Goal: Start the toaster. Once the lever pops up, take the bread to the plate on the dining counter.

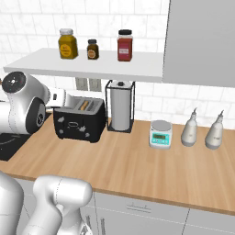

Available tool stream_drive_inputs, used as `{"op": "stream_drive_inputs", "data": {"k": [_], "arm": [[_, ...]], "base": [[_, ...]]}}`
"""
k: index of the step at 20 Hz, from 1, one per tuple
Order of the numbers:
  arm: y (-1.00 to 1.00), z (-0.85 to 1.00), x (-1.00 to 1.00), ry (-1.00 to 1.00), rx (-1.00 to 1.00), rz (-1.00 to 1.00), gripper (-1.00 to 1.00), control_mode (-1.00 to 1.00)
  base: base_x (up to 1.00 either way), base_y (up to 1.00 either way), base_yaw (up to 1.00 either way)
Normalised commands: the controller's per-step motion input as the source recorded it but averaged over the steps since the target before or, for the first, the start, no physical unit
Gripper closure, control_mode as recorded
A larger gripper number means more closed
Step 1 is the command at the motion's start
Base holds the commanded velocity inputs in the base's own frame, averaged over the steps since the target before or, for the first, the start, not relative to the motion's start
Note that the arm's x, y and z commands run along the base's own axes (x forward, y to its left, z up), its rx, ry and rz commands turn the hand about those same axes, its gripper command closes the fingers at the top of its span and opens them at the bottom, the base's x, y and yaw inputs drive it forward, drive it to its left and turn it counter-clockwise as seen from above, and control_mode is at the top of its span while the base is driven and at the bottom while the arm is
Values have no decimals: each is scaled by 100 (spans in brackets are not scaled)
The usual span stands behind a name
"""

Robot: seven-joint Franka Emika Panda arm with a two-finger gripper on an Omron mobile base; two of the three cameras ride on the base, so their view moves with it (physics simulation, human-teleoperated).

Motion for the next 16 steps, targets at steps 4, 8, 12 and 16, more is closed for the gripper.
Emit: {"op": "stream_drive_inputs", "data": {"k": [4, 8, 12, 16], "arm": [[0, 0, 0, 0, 0, 0, -100, -100], [0, 0, 0, 0, 0, 0, -100, -100], [0, 0, 0, 0, 0, 0, -100, -100], [0, 0, 0, 0, 0, 0, -100, -100]], "base": [[0, 0, 0], [0, 0, 0], [0, 0, 0], [0, 0, 0]]}}
